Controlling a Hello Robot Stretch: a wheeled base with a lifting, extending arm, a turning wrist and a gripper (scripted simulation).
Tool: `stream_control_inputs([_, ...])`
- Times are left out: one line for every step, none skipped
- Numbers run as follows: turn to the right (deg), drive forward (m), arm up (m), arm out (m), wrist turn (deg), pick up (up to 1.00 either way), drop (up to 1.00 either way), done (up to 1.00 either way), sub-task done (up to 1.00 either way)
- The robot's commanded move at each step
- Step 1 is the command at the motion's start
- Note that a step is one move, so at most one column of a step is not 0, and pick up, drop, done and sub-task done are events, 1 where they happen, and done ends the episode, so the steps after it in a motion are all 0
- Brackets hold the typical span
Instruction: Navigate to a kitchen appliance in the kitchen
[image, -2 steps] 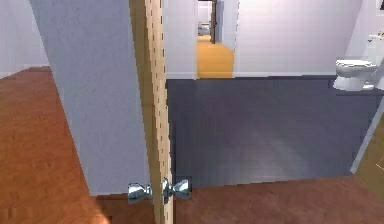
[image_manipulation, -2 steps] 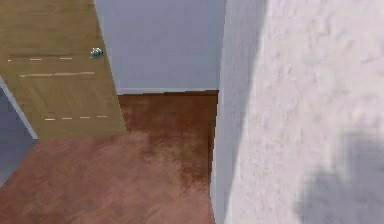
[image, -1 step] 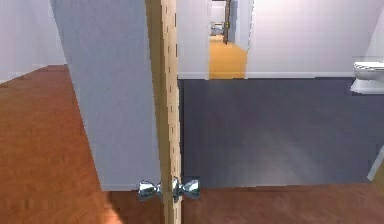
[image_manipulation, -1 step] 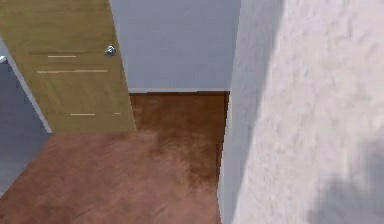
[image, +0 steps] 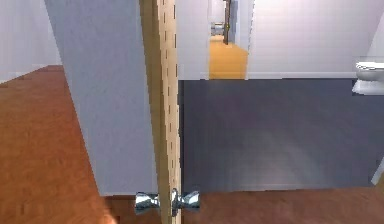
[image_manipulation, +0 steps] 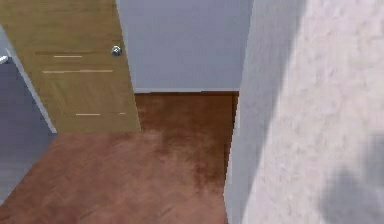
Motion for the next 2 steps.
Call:
stream_control_inputs([45.0,0.00,0.00,0.00,0.0,0.00,0.00,0.00,0.00])
stream_control_inputs([6.0,0.00,0.00,0.00,0.0,0.00,0.00,0.00,0.00])
